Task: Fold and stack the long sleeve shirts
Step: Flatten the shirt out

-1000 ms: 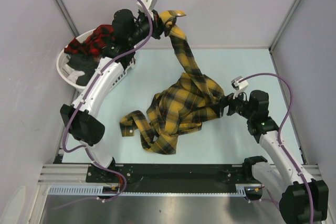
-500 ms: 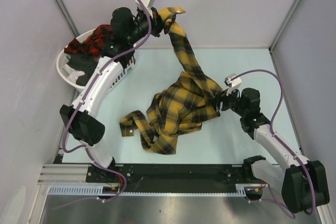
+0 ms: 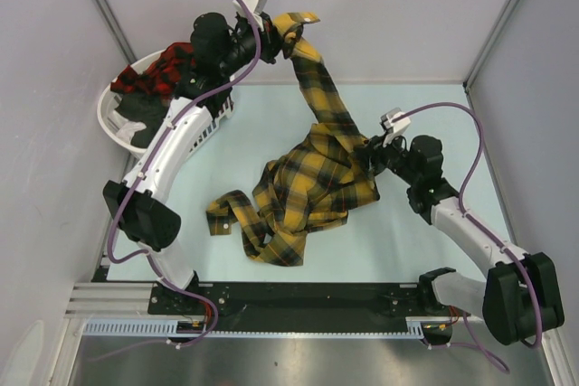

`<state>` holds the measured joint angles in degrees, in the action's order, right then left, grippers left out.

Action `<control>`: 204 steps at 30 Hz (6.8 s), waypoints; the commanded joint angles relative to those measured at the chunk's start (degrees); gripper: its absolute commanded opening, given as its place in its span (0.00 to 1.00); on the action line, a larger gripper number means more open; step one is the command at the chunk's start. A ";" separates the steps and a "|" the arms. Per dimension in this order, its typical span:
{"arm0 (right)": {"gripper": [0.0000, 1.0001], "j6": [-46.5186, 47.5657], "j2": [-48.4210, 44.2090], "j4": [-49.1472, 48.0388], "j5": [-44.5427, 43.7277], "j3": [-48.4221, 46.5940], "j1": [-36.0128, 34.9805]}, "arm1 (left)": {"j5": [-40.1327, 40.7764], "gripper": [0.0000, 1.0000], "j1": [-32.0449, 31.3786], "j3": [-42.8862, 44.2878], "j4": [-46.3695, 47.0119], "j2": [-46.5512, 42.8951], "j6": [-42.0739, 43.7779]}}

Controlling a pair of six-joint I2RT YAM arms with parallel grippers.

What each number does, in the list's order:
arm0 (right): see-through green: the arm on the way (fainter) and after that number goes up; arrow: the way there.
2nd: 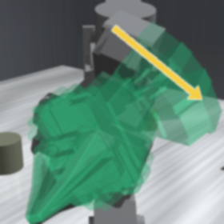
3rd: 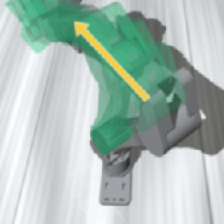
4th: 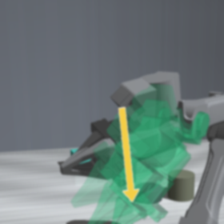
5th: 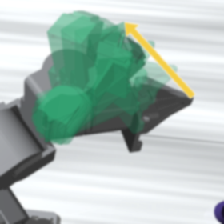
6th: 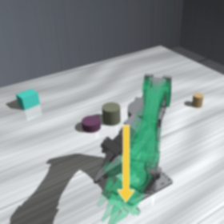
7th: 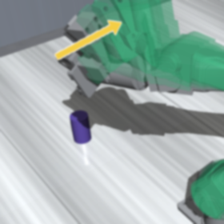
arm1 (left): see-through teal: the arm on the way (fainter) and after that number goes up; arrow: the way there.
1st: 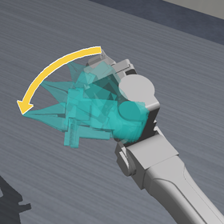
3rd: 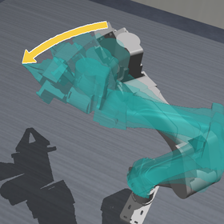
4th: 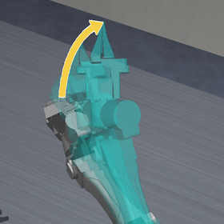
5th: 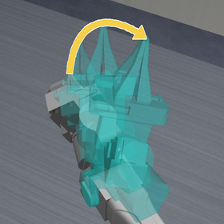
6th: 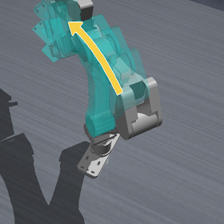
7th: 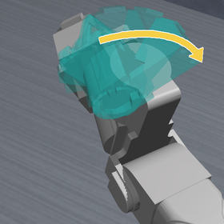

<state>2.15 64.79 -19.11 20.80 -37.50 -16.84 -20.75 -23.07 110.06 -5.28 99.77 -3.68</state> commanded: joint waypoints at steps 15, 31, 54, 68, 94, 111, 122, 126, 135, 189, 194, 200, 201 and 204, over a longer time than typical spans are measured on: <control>0.00 -6.64 4.11 10.32 19.62 -18.31 27.03 | -21.02 0.67 -23.88 -29.68 -43.88 -23.64 42.03; 0.00 -4.52 9.38 14.55 21.83 -33.42 31.34 | -12.63 0.98 -7.69 -45.00 -10.64 -3.88 13.71; 0.00 -3.56 0.88 26.58 30.44 -35.55 37.22 | -10.13 0.87 -3.74 -32.39 -12.48 -1.45 14.69; 0.00 4.88 -3.89 38.37 26.67 -28.60 45.58 | -22.90 0.66 -4.88 -2.22 -19.85 32.24 4.04; 0.00 11.91 16.50 42.94 24.12 -31.50 37.58 | -11.34 0.80 1.19 -39.26 -43.15 -18.05 43.31; 0.00 16.48 22.30 46.01 19.73 -34.31 36.09 | 6.86 0.89 1.71 15.16 -41.38 36.98 41.12; 0.00 14.72 29.33 42.06 12.87 -40.80 34.86 | 6.36 0.00 2.06 14.04 -50.53 39.81 44.65; 0.00 12.27 34.78 43.36 13.03 -54.03 34.86 | -0.50 0.00 7.85 14.92 -45.72 31.57 37.01; 0.00 28.31 22.71 67.67 31.23 -55.79 39.08 | -14.84 0.00 13.40 -29.07 -39.56 -13.41 53.19; 0.00 28.62 12.99 57.71 26.57 -31.76 37.67 | 28.14 0.13 -9.99 -66.74 -4.65 -27.78 44.47; 0.00 23.70 14.22 54.36 27.01 -33.16 37.58 | 21.57 0.00 -2.79 -59.64 -7.46 -24.54 41.21; 0.00 21.14 15.80 52.34 27.46 -35.79 37.58 | 7.15 0.01 -0.75 -56.11 -16.59 -22.95 45.16; 0.00 20.53 15.97 52.16 27.63 -36.15 37.58 | 5.13 0.05 -0.49 -55.14 -20.61 -21.91 45.69; 0.00 18.34 16.59 50.41 28.33 -36.42 37.50 | 1.95 0.22 0.57 -53.29 -21.71 -20.41 44.03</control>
<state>24.32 80.71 35.66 47.11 -71.09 20.49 -9.52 -23.73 53.12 -20.80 77.52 40.62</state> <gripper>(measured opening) 0.010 0.145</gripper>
